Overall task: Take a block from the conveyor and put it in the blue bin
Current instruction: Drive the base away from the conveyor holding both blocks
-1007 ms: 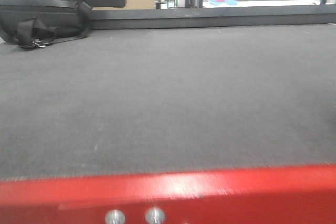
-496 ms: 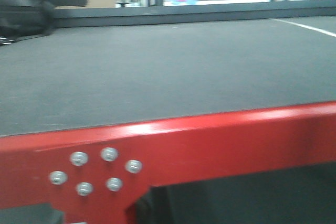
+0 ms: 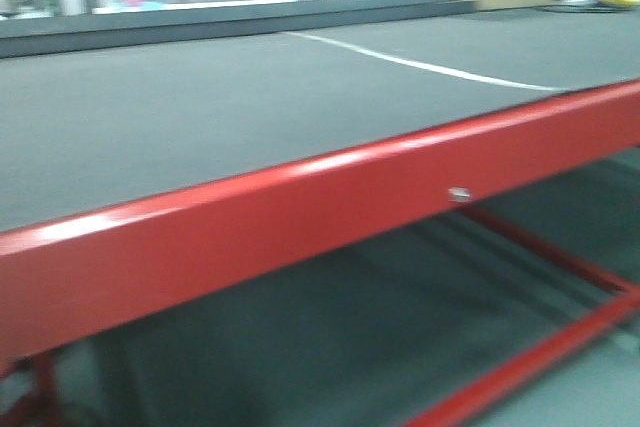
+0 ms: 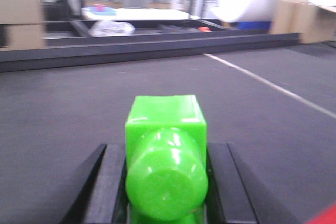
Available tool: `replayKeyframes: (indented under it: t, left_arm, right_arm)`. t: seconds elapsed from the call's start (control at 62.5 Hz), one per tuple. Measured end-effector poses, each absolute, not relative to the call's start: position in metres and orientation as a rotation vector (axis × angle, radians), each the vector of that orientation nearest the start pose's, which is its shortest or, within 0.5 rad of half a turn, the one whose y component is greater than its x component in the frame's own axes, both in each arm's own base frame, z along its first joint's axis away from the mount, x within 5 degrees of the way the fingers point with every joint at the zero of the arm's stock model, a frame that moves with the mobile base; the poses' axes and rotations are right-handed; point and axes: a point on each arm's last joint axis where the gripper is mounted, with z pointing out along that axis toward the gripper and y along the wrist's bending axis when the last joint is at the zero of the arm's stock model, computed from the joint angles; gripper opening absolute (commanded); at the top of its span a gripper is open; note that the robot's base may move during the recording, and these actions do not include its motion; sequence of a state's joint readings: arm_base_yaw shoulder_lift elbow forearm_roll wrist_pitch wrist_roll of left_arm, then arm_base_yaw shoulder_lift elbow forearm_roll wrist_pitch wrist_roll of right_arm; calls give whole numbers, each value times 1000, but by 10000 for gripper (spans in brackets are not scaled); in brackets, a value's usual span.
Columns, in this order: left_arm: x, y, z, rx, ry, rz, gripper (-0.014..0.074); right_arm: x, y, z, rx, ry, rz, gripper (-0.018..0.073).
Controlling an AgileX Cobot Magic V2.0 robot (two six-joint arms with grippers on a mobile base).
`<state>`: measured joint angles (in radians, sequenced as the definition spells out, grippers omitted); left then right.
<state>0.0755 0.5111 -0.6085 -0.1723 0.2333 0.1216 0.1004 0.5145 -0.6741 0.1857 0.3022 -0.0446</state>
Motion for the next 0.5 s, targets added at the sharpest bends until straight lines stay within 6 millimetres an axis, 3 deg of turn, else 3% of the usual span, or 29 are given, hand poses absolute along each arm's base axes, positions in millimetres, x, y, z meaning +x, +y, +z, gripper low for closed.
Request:
replayKeyframes:
  t: [0.496]
  left_arm:
    - [106,4,358,-68,1615,-9,-111]
  right_arm:
    - [101,15,373,-16,1626,224,-162]
